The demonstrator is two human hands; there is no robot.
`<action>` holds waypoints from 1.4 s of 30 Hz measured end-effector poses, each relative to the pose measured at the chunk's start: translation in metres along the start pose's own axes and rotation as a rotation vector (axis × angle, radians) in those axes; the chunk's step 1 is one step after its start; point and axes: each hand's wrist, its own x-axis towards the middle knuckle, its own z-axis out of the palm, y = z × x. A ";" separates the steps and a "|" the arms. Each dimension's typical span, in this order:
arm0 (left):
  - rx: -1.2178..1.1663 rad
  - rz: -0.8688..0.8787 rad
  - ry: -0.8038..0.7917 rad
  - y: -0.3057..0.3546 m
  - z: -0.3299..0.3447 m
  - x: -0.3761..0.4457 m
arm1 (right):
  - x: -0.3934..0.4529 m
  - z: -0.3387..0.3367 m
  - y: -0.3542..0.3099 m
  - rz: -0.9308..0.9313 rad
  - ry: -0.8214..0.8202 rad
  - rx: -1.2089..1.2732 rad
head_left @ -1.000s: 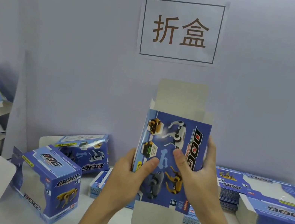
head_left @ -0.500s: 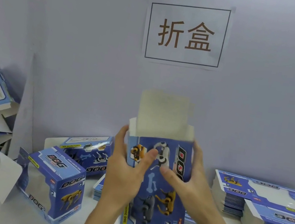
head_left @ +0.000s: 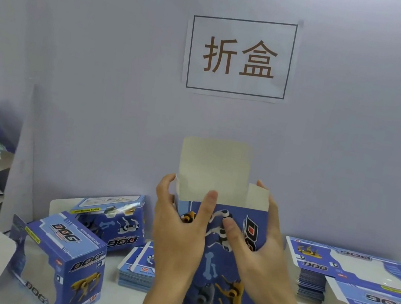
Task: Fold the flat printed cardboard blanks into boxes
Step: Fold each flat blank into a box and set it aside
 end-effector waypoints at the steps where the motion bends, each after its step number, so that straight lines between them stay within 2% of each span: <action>1: -0.008 0.031 0.022 -0.002 -0.001 -0.003 | 0.000 -0.001 0.000 -0.007 0.005 -0.005; 4: -0.024 0.080 -0.016 -0.003 -0.006 -0.008 | 0.000 -0.004 0.004 0.002 0.007 -0.007; 9: -0.077 0.031 -0.080 -0.002 -0.021 -0.005 | -0.002 0.001 0.002 0.012 -0.033 0.007; 14: -0.020 -0.004 -0.058 -0.003 -0.026 -0.002 | -0.003 0.008 0.002 0.014 -0.087 0.031; 20: 0.154 0.097 -0.018 0.002 -0.025 -0.006 | -0.003 0.003 0.001 0.107 -0.135 0.051; 23: 0.088 0.032 -0.006 0.007 -0.024 -0.007 | -0.005 0.000 -0.004 0.127 -0.150 0.056; 26: -0.018 -0.011 0.026 0.008 -0.024 -0.006 | -0.003 0.002 -0.010 0.173 -0.118 0.137; 29: -0.019 -0.043 -0.006 0.006 -0.025 -0.004 | 0.002 0.005 -0.017 0.163 -0.035 0.059; 35: -0.099 -0.085 0.008 0.014 -0.023 -0.006 | 0.006 0.003 -0.023 0.216 0.034 0.079; 42: -0.109 -0.107 -0.072 0.014 -0.021 -0.008 | 0.008 -0.001 -0.025 0.242 0.001 0.072</action>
